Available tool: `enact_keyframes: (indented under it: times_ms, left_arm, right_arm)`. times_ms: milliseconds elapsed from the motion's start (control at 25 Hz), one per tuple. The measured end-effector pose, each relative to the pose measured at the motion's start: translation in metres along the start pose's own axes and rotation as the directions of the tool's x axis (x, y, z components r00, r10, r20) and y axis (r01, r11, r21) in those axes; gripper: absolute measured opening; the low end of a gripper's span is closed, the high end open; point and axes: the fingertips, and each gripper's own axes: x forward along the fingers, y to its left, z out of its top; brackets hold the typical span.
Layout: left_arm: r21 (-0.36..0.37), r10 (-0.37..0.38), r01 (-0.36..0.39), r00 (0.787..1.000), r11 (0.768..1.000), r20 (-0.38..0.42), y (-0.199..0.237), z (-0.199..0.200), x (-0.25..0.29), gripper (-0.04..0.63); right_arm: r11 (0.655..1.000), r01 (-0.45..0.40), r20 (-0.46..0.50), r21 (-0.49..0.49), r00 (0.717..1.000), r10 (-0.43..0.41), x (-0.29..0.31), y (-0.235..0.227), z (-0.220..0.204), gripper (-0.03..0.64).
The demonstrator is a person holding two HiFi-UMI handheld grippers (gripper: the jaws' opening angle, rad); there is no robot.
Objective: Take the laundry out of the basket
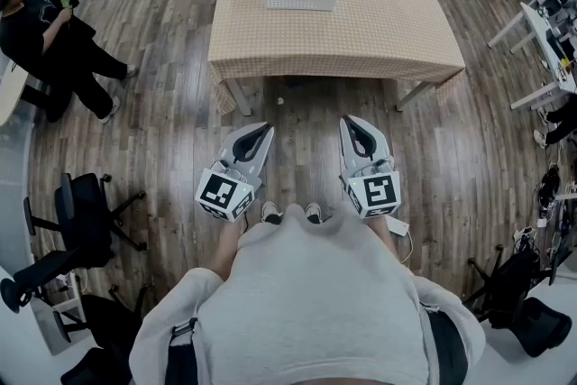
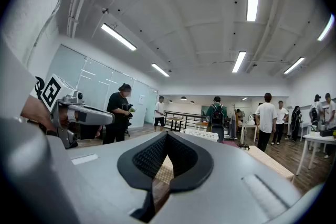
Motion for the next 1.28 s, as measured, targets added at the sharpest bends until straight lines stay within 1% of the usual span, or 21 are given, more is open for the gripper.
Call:
enact_keyframes:
  times_ms: [200, 440, 640, 720, 840, 920, 1120, 1280]
  left_arm:
    - [0.021, 0.01, -0.01, 1.0, 1.0, 0.015, -0.002, 0.005, 0.012, 0.008]
    - [0.019, 0.027, -0.027, 1.0, 0.999, 0.008, -0.012, 0.003, 0.024, 0.008]
    - [0.032, 0.04, -0.04, 0.999, 0.999, 0.006, -0.026, 0.002, 0.042, 0.008]
    - [0.035, 0.048, -0.048, 0.999, 0.998, 0.01, -0.031, 0.0, 0.048, 0.008]
    - [0.03, 0.071, -0.072, 0.997, 0.997, 0.016, -0.036, -0.004, 0.051, 0.008]
    - [0.026, 0.091, -0.091, 0.996, 0.995, 0.012, -0.039, -0.007, 0.053, 0.008]
    - [0.027, 0.1, -0.1, 0.995, 0.995, -0.022, -0.033, -0.015, 0.069, 0.008]
    - [0.023, 0.095, -0.094, 0.995, 0.995, -0.023, -0.015, -0.017, 0.091, 0.008]
  right_arm:
    - [1.0, -0.018, 0.015, -0.004, 1.0, 0.018, 0.003, -0.011, 0.001, -0.002]
    - [0.999, -0.05, 0.038, 0.014, 0.998, 0.049, -0.004, -0.026, -0.001, -0.002]
    - [0.998, -0.064, 0.047, 0.022, 0.997, 0.063, -0.01, -0.047, -0.007, -0.001]
    - [0.995, -0.097, 0.057, 0.023, 0.994, 0.095, -0.014, -0.05, -0.01, 0.0]
    - [0.98, -0.198, 0.106, 0.037, 0.975, 0.193, -0.022, -0.041, -0.01, 0.0]
    - [0.973, -0.225, 0.119, 0.056, 0.969, 0.217, -0.023, -0.039, -0.014, 0.0]
    - [0.981, -0.185, 0.075, 0.061, 0.981, 0.181, -0.006, -0.055, -0.028, 0.0]
    - [0.987, -0.142, 0.055, 0.068, 0.989, 0.139, 0.018, -0.078, -0.036, 0.0]
